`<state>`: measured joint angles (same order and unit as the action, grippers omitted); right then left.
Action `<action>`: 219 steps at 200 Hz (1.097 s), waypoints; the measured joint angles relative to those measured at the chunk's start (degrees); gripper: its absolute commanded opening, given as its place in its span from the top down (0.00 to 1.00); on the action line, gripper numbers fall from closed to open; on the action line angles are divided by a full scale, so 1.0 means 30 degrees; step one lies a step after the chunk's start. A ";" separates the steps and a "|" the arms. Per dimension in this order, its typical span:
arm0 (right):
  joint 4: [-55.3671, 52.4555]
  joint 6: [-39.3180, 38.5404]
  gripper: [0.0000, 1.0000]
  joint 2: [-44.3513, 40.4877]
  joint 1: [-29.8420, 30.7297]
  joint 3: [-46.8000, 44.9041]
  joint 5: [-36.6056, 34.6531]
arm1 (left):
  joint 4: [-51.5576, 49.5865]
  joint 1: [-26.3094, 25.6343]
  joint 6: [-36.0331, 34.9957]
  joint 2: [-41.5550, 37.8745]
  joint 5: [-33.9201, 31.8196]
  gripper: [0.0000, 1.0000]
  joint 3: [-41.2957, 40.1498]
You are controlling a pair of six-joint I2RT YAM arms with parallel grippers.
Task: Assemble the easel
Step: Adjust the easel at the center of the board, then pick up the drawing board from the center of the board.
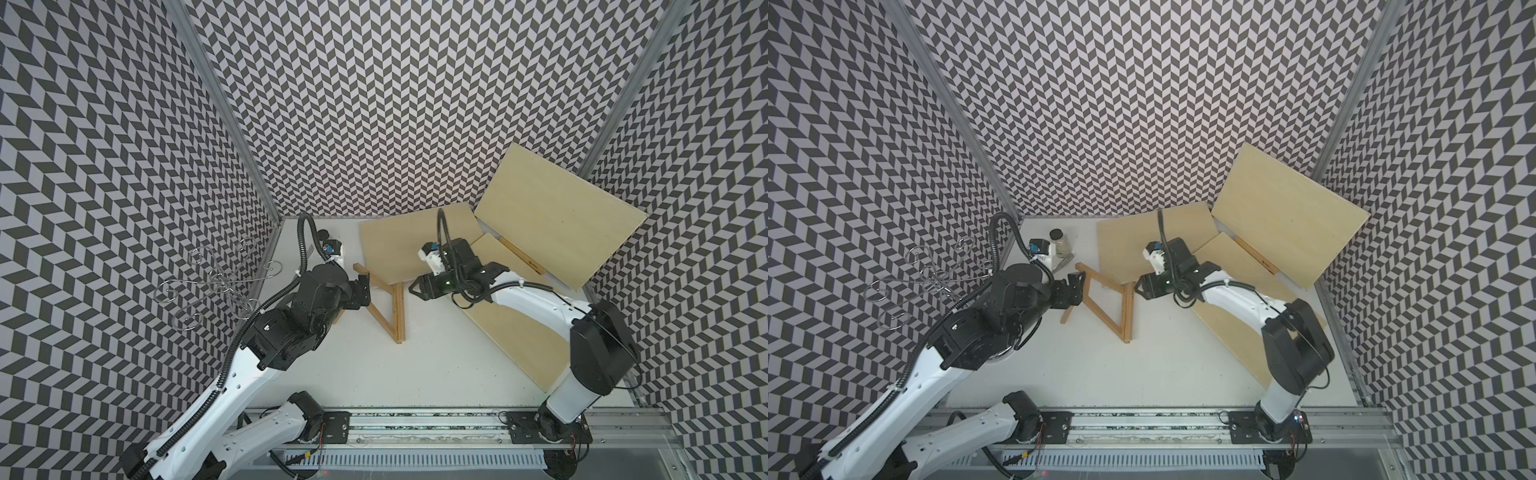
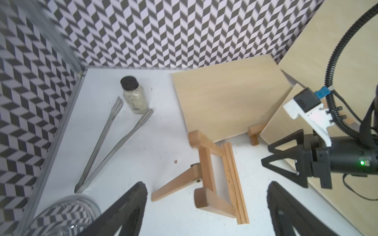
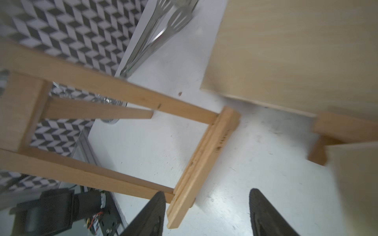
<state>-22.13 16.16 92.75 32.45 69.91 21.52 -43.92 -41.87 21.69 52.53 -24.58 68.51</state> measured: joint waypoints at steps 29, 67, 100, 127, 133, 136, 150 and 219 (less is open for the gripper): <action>-0.0954 0.1093 0.34 -0.3570 -0.2951 -0.0627 -0.1865 | 0.2769 -0.2200 -0.1078 0.1610 0.2433 0.08 0.0583; -0.2135 0.1413 0.33 -0.7424 -0.5020 -0.0823 -0.3847 | 1.1001 -0.3592 -0.2565 0.4983 0.7854 0.08 -0.3891; -0.3162 0.1399 0.33 -0.8859 -0.6543 -0.0816 -0.4182 | 1.5504 -0.4233 -0.2914 0.9930 1.0142 0.08 -0.4430; -0.3694 0.1406 0.33 -0.8998 -0.6849 -0.0823 -0.3738 | 1.7456 -0.4495 -0.3045 1.2852 1.1016 0.06 -0.2776; -0.3738 0.1406 0.33 -0.8998 -0.6849 -0.0823 -0.3555 | 1.8068 -0.4495 -0.3016 1.3143 1.1132 0.06 -0.2776; -0.3752 0.1413 0.33 -0.8998 -0.6863 -0.0823 -0.3446 | 1.8411 -0.4481 -0.2980 1.3311 1.1183 0.06 -0.2812; -0.3767 0.1421 0.33 -0.9005 -0.6863 -0.0823 -0.3038 | 1.9773 -0.4291 -0.2645 1.3879 1.1489 0.06 -0.3038; -0.3585 0.1676 0.33 -0.9581 -0.6863 -0.0860 -0.1239 | 2.2833 -0.2696 0.0095 1.7413 1.2524 0.10 -0.4087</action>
<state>-32.88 21.19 64.01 11.86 67.33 17.80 24.58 -49.95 21.98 104.77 12.99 56.25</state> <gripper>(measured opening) 0.669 0.912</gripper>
